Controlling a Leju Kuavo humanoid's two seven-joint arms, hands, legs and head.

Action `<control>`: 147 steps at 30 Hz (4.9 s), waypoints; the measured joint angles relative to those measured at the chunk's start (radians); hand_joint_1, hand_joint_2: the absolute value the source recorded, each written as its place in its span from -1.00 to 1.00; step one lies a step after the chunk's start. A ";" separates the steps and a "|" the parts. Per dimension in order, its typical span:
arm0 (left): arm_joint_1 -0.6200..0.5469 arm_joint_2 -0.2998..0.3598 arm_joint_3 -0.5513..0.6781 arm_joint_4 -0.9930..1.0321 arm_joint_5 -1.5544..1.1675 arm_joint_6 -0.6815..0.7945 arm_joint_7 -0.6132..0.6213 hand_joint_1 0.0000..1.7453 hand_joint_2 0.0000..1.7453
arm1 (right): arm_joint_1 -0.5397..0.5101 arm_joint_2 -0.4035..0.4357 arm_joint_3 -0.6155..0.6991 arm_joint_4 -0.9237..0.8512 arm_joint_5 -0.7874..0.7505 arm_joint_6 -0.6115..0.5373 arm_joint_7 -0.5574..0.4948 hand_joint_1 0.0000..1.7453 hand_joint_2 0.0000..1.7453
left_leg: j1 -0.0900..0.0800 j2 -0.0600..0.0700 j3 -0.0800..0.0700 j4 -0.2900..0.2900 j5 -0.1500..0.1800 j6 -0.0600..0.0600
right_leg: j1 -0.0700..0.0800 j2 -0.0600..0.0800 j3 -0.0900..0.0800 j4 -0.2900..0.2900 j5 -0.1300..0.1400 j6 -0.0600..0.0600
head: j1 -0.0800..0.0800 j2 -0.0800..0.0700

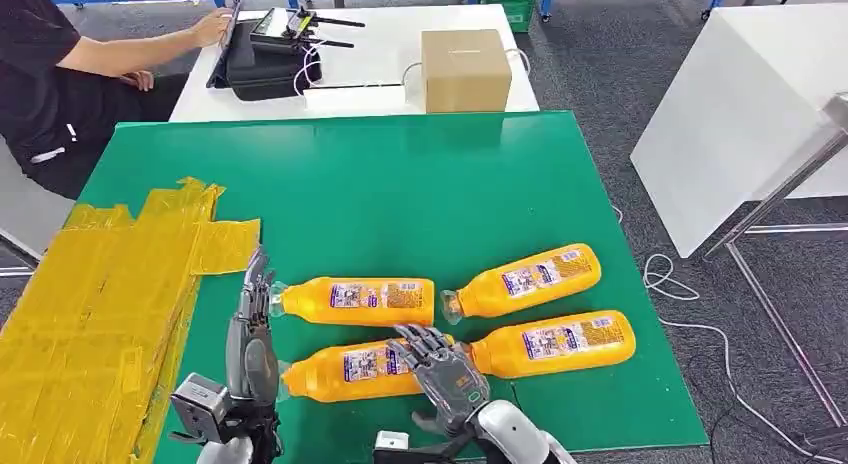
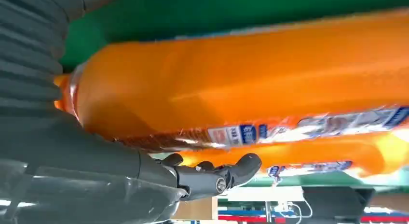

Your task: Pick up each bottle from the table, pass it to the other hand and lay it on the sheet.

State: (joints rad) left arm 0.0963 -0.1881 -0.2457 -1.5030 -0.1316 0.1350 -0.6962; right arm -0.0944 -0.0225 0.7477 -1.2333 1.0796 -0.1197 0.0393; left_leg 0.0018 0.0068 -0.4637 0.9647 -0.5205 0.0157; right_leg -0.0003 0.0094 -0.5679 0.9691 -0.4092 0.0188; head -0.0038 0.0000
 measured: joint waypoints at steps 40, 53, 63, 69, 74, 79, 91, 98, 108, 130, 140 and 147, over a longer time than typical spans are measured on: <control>-0.008 -0.035 0.059 0.005 0.055 -0.077 0.000 -1.00 -1.00 | -0.167 -0.019 0.089 0.170 -0.150 0.132 -0.008 1.00 1.00 | 0.000 0.002 0.014 0.000 -0.001 0.000 | 0.002 0.003 0.012 -0.001 0.000 0.000 | 0.000 0.000; 0.045 -0.134 0.322 -0.006 0.505 0.076 -0.001 -1.00 1.00 | 0.119 0.045 -0.088 -0.162 -0.691 -0.032 -0.300 1.00 1.00 | 0.002 0.001 0.001 0.000 -0.001 -0.001 | 0.003 0.002 0.001 0.000 0.000 0.000 | 0.000 0.000; 0.051 -0.147 0.367 -0.010 0.529 0.026 0.000 -1.00 1.00 | 0.137 0.058 -0.118 -0.194 -0.720 -0.030 -0.332 1.00 1.00 | 0.001 0.001 0.001 0.000 -0.001 0.000 | 0.001 0.002 0.001 0.000 0.000 0.000 | 0.000 0.000; 0.050 -0.137 0.326 0.050 0.550 -0.482 0.100 -1.00 1.00 | 0.132 0.067 -0.147 -0.198 -0.758 0.003 -0.352 1.00 1.00 | 0.001 0.000 0.000 0.000 -0.001 0.000 | 0.001 0.002 0.000 0.000 0.000 0.000 | 0.000 0.000; 0.048 -0.106 0.225 0.076 0.462 -0.668 0.074 -1.00 1.00 | 0.105 0.083 -0.184 -0.174 -0.765 0.042 -0.371 1.00 1.00 | 0.001 0.001 0.000 0.000 -0.001 0.000 | 0.001 0.002 0.000 0.000 0.000 0.000 | 0.000 0.000; 0.048 -0.080 0.159 0.077 0.438 -0.687 0.061 -1.00 1.00 | 0.091 0.099 -0.193 -0.150 -0.758 0.059 -0.374 1.00 1.00 | 0.001 0.001 0.000 0.000 -0.001 0.000 | 0.001 0.002 0.000 0.000 0.000 0.000 | 0.000 0.000; 0.038 -0.057 0.141 0.097 0.440 -0.677 0.058 -1.00 1.00 | 0.007 0.166 -0.033 -0.014 -0.628 0.155 -0.333 1.00 1.00 | 0.002 0.001 -0.001 0.000 0.000 -0.001 | 0.002 0.002 0.000 0.000 0.000 0.000 | 0.000 0.000; 0.041 -0.048 0.174 0.114 0.463 -0.684 0.051 1.00 1.00 | -0.124 0.177 0.091 0.111 -0.643 0.188 -0.335 1.00 1.00 | 0.001 0.001 0.000 0.000 0.000 -0.001 | 0.002 0.002 0.000 0.000 0.000 0.000 | 0.000 0.000; 0.046 -0.048 0.191 0.132 0.475 -0.695 0.045 1.00 1.00 | -0.159 0.178 0.126 0.159 -0.652 0.188 -0.338 1.00 1.00 | 0.001 0.001 -0.001 0.000 0.000 -0.001 | 0.001 0.002 -0.002 0.000 0.000 0.000 | 0.000 0.000; 0.057 -0.053 0.207 0.099 0.277 -0.524 0.001 1.00 1.00 | -0.079 0.177 0.107 0.112 -0.620 0.026 -0.301 -1.00 -1.00 | 0.001 0.001 -0.003 0.000 0.000 -0.001 | 0.001 0.002 -0.002 0.000 0.000 0.000 | 0.000 0.000; 0.099 0.065 0.326 -0.170 -0.328 0.044 0.011 1.00 1.00 | -0.122 0.125 -0.078 -0.034 -0.539 -0.019 -0.232 -1.00 -1.00 | 0.002 0.001 -0.002 0.000 0.000 -0.001 | 0.002 0.002 -0.002 0.001 0.000 0.000 | 0.000 0.000; 0.114 0.127 0.360 -0.243 -0.434 0.157 0.032 1.00 1.00 | -0.151 0.104 -0.115 -0.042 -0.524 -0.009 -0.221 -1.00 -1.00 | 0.002 0.000 -0.001 0.000 0.000 -0.001 | 0.002 0.002 -0.002 0.001 0.000 0.000 | 0.000 0.000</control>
State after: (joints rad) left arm 0.2101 -0.0606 0.1141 -1.7460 -0.5655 0.2924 -0.6642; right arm -0.2457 0.0813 0.6329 -1.2749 0.5554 -0.1286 -0.1820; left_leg 0.0036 0.0073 -0.4652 0.9647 -0.5202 0.0146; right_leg 0.0018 0.0111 -0.5702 0.9701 -0.4095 0.0184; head -0.0034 0.0000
